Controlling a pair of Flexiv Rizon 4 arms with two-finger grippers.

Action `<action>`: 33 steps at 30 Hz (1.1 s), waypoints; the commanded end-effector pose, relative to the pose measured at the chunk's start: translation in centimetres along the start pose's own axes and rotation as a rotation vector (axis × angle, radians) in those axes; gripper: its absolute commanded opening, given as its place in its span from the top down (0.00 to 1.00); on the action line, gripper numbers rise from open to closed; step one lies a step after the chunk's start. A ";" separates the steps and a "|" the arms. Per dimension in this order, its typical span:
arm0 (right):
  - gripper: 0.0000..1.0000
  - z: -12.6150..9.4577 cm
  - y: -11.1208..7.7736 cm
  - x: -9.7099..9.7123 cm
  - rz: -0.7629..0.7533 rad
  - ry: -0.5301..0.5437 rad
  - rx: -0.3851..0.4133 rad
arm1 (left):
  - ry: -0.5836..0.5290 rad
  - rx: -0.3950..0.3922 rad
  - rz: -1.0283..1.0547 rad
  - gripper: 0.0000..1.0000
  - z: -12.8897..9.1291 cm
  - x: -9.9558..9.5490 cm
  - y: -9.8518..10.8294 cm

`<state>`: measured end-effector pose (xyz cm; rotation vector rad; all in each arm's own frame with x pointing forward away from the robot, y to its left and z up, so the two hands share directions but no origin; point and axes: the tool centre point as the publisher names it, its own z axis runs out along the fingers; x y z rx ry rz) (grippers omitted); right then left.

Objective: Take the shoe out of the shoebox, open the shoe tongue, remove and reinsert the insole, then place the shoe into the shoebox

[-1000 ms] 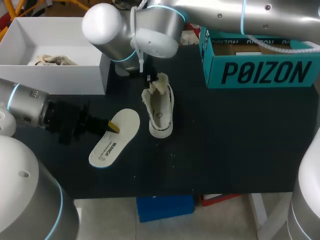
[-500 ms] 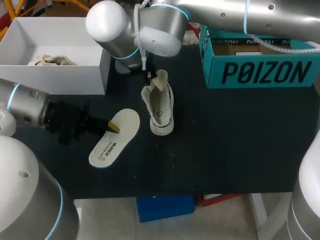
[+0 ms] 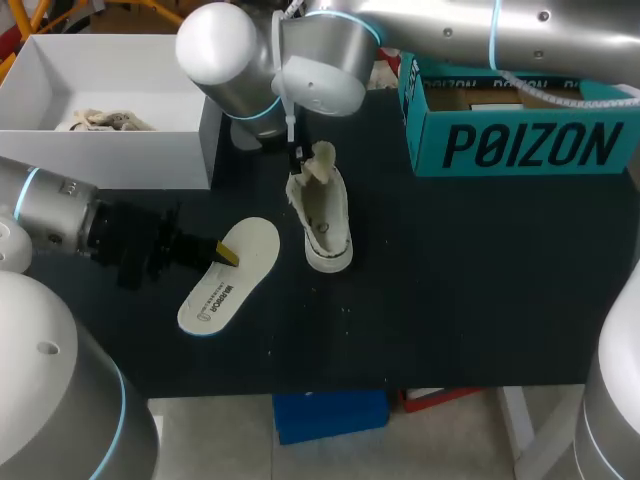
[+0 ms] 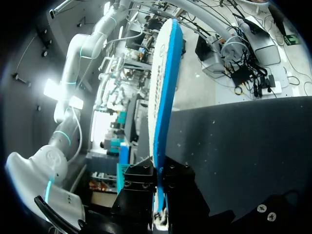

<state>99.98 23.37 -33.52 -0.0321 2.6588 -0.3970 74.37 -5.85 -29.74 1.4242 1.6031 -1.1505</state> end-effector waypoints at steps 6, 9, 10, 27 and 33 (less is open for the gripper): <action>0.00 -0.4 -0.6 0.2 0.042 0.007 0.025 | 0.003 -0.001 0.001 1.00 0.1 0.0 0.0; 0.00 -1.1 -1.3 0.7 0.079 0.017 0.055 | 0.003 -0.001 0.001 1.00 0.1 0.0 0.0; 0.00 -1.5 -1.5 1.0 0.093 0.018 0.060 | 0.003 -0.001 0.001 1.00 0.1 0.0 0.0; 0.00 -6.7 -5.0 6.4 0.513 0.127 0.149 | 0.003 -0.001 0.001 1.00 0.1 0.0 0.0; 0.00 -6.7 -4.9 7.7 0.690 0.186 0.156 | 0.003 -0.001 0.001 1.00 0.1 0.0 0.0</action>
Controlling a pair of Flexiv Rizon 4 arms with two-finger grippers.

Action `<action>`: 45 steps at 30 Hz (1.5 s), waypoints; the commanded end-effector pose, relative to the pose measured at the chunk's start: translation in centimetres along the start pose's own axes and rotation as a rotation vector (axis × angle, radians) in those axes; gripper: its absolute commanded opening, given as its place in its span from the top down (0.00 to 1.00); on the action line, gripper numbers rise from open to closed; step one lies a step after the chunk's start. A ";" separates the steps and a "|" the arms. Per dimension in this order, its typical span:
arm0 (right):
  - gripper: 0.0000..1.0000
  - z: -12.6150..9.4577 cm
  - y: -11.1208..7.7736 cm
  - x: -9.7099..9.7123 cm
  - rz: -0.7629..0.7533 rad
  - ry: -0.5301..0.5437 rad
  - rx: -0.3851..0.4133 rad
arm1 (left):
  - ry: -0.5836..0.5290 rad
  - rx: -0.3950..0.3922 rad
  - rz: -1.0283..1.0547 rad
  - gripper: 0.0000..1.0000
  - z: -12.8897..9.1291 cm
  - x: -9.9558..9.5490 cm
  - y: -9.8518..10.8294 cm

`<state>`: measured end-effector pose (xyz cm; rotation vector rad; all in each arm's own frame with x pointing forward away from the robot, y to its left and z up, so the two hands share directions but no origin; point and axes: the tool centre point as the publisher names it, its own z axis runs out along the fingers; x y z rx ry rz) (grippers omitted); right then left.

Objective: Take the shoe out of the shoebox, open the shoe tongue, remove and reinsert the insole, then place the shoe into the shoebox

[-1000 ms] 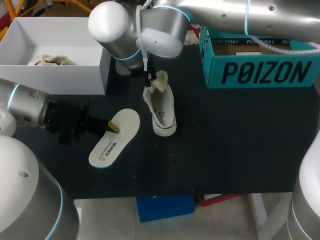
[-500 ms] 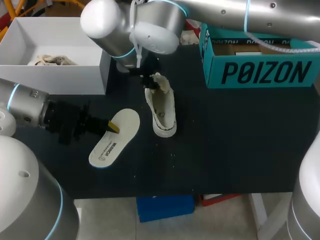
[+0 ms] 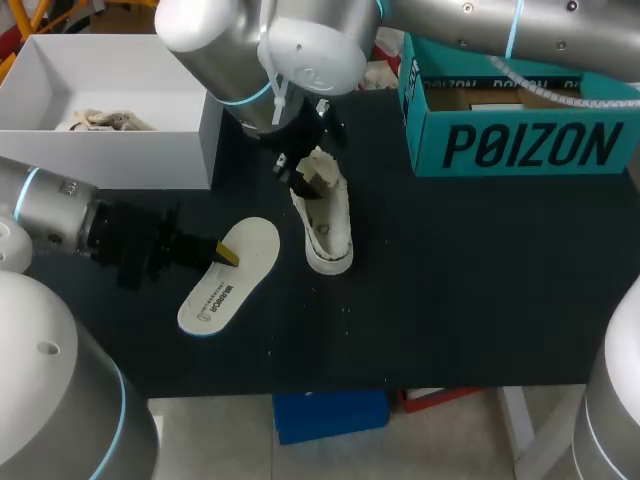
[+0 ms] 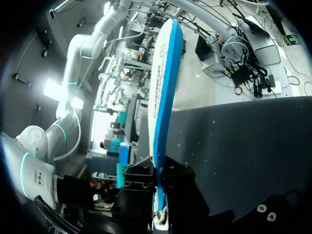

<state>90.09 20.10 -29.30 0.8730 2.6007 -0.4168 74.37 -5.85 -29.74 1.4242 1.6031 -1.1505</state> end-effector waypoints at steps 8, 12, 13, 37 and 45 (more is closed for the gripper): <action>0.00 2.6 -0.3 0.4 0.195 0.083 -0.018 | 0.003 -0.001 0.001 1.00 0.1 0.0 0.0; 0.00 4.0 -0.6 0.4 0.260 0.110 -0.007 | 0.003 -0.001 0.001 1.00 0.1 0.0 0.0; 0.00 4.3 -0.7 0.3 0.272 0.117 -0.006 | 0.003 -0.001 0.001 1.00 0.1 0.0 0.0; 0.76 9.8 1.2 1.8 0.480 0.283 -0.050 | 0.003 -0.001 0.001 1.00 0.1 0.0 0.0; 1.00 10.3 1.3 2.4 0.493 0.295 -0.035 | 0.003 -0.001 0.001 1.00 0.1 0.0 0.0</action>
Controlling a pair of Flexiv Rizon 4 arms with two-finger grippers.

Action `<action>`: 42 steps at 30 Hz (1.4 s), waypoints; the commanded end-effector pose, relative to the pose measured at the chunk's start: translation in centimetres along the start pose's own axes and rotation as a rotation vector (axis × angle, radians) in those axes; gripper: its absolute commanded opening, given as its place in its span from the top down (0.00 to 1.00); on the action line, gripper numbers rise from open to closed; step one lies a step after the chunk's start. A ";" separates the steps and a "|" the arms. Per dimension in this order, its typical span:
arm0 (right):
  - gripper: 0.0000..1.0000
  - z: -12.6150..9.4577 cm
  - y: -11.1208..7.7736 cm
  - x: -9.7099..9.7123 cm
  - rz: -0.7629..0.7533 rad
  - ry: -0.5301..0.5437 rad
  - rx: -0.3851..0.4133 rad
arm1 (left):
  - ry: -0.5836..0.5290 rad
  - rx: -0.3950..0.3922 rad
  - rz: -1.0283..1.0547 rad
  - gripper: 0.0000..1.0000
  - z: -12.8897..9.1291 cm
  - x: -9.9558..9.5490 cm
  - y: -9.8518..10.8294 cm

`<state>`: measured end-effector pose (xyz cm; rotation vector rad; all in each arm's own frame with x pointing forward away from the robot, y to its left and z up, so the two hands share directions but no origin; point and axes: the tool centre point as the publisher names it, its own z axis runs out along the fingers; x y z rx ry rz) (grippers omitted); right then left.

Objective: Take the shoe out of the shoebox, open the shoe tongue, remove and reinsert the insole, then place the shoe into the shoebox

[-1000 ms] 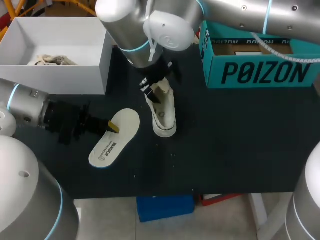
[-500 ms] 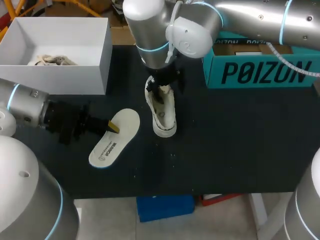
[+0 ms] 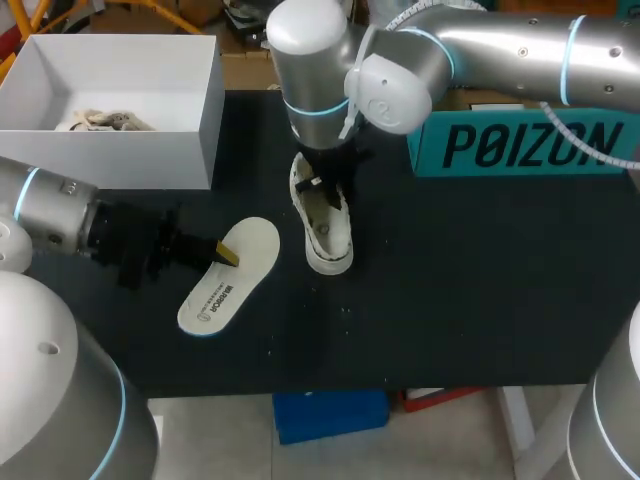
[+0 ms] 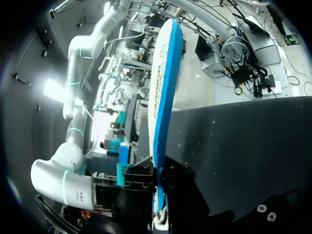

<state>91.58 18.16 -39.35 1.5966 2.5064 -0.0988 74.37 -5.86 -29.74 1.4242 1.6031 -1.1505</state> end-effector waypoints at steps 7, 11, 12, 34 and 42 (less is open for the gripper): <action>1.00 -0.4 -0.3 0.4 0.035 -0.007 0.015 | 0.003 -0.001 0.001 1.00 0.1 0.0 0.0; 1.00 -0.9 -0.3 0.4 0.048 -0.010 0.018 | 0.003 -0.001 0.001 1.00 0.1 0.0 0.0; 1.00 -1.0 -0.4 0.4 0.050 -0.010 0.018 | 0.003 -0.001 0.001 1.00 0.1 0.0 0.0; 1.00 -1.9 -0.5 2.1 0.128 0.015 0.057 | 0.003 -0.001 0.001 1.00 0.1 0.0 0.0; 1.00 -1.9 -0.2 2.8 0.146 0.025 0.059 | 0.003 -0.001 0.001 1.00 0.1 0.0 0.0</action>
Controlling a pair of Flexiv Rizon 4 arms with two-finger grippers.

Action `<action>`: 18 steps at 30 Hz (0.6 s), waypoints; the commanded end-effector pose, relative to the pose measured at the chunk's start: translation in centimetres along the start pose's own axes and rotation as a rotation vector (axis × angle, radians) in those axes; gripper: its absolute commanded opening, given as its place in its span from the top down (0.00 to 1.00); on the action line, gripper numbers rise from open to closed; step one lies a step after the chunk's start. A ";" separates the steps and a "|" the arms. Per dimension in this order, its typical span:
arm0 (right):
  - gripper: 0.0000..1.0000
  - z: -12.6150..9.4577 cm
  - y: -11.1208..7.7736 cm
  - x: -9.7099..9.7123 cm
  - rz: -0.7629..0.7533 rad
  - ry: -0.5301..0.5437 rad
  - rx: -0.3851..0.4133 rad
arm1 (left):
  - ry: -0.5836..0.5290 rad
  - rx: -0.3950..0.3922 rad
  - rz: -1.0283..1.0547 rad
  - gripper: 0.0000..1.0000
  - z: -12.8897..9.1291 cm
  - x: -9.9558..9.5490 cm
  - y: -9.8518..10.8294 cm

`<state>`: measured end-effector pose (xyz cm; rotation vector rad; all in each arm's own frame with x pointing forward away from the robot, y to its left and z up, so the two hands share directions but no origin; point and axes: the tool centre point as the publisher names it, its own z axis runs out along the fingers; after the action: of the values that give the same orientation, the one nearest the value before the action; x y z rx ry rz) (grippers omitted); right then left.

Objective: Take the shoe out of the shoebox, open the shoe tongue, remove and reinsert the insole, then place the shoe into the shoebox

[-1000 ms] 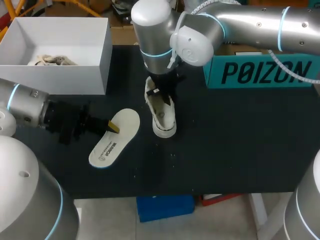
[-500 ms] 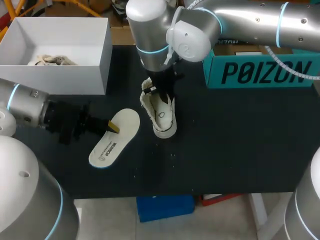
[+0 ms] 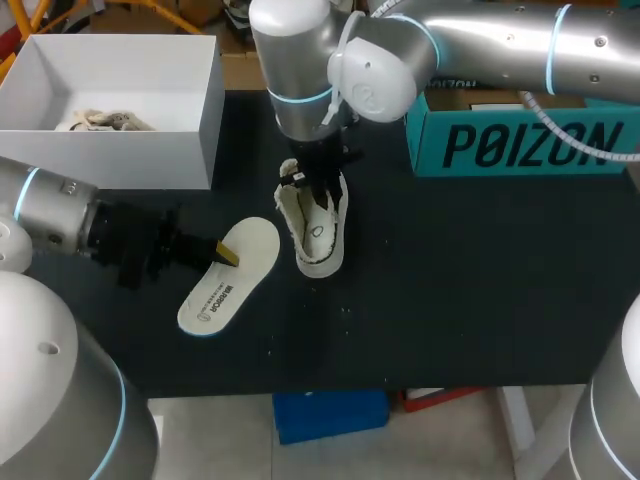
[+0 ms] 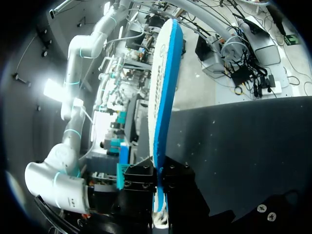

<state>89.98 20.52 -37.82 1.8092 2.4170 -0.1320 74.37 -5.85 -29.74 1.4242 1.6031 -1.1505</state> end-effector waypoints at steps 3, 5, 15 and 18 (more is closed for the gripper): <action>1.00 0.2 0.2 0.5 0.014 0.002 0.009 | 0.003 -0.001 0.001 1.00 0.1 0.0 0.0; 1.00 0.2 0.1 0.6 0.030 0.003 0.019 | 0.003 -0.001 0.001 1.00 0.1 0.0 0.0; 1.00 0.9 -0.5 1.5 0.053 0.018 0.023 | 0.003 -0.001 0.001 1.00 0.1 0.0 0.0; 1.00 1.2 -0.6 1.3 0.051 0.015 0.022 | 0.003 -0.001 0.001 1.00 0.1 0.0 0.0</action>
<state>89.05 21.44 -38.88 1.8854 2.3872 -0.1464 74.37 -5.86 -29.74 1.4242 1.6031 -1.1505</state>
